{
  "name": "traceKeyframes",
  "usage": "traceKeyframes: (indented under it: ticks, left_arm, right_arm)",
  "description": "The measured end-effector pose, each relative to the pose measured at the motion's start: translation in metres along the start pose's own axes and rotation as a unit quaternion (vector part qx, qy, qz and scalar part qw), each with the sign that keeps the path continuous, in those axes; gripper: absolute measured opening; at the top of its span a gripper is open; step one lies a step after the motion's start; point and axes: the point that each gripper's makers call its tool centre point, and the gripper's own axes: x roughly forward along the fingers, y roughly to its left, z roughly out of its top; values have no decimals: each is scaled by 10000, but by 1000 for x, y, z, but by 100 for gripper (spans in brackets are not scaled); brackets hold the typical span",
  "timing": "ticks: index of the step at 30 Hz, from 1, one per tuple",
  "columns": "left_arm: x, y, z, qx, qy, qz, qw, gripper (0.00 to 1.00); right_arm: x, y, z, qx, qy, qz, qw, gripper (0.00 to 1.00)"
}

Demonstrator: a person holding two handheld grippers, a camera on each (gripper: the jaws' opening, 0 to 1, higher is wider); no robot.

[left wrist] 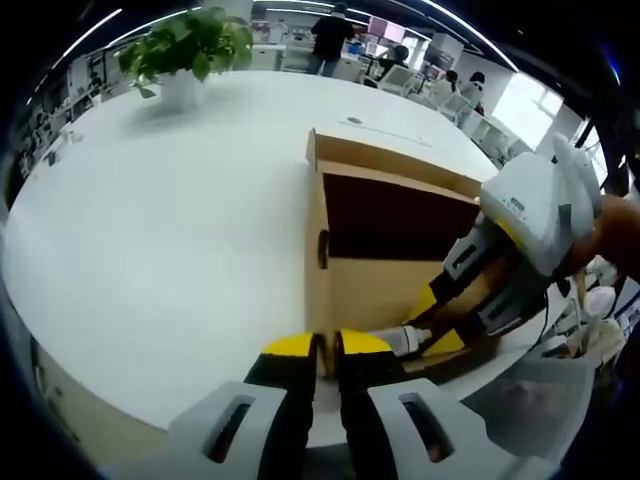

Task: Operate the shoe box by opening the lid, removing the specified soft item, and placing it in the target area until the item is outside and the box remains undamaged.

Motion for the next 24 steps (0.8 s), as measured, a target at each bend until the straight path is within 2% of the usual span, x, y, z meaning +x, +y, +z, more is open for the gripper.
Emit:
traceKeyframes:
  ticks: [6,10,12,14,16,17,19,21,22,23,24]
  left_arm:
    - [-1,-1,2,20,20,-38,10000,5]
    - [-6,-2,8,185,-24,-77,9998,7]
    - [-11,-6,16,415,-102,-138,9990,8]
    - [-15,-13,31,766,-301,-272,9962,10]
    - [-18,-28,43,1195,-453,-553,9903,13]
    - [-16,-41,47,1705,-436,-809,9811,13]
    - [-12,-49,50,2547,-381,-876,9623,12]
    - [-5,-67,47,3323,-279,-1257,9343,13]
    - [-2,-73,44,3560,-164,-1400,9238,12]
    - [-1,-80,40,3814,-58,-1584,9107,12]
    - [4,-90,37,4151,-24,-1849,8908,13]
  right_arm:
    - [-8,-8,-1,-48,-178,-154,9997,16]
    - [-16,-16,-15,39,-149,-296,9994,16]
    - [-20,-18,-20,89,-145,-341,9993,16]
    - [-24,-18,-28,172,-139,-370,9991,16]
    - [-29,-20,-36,213,-130,-432,9988,16]
    - [-31,-20,-40,229,-124,-455,9986,16]
    - [-34,-21,-46,278,-112,-477,9984,16]
    - [-37,-21,-53,307,-74,-496,9983,16]
    - [-39,-21,-56,311,-53,-499,9983,16]
    - [-41,-21,-59,340,-40,-505,9981,16]
    - [-42,-20,-61,347,-30,-503,9981,16]
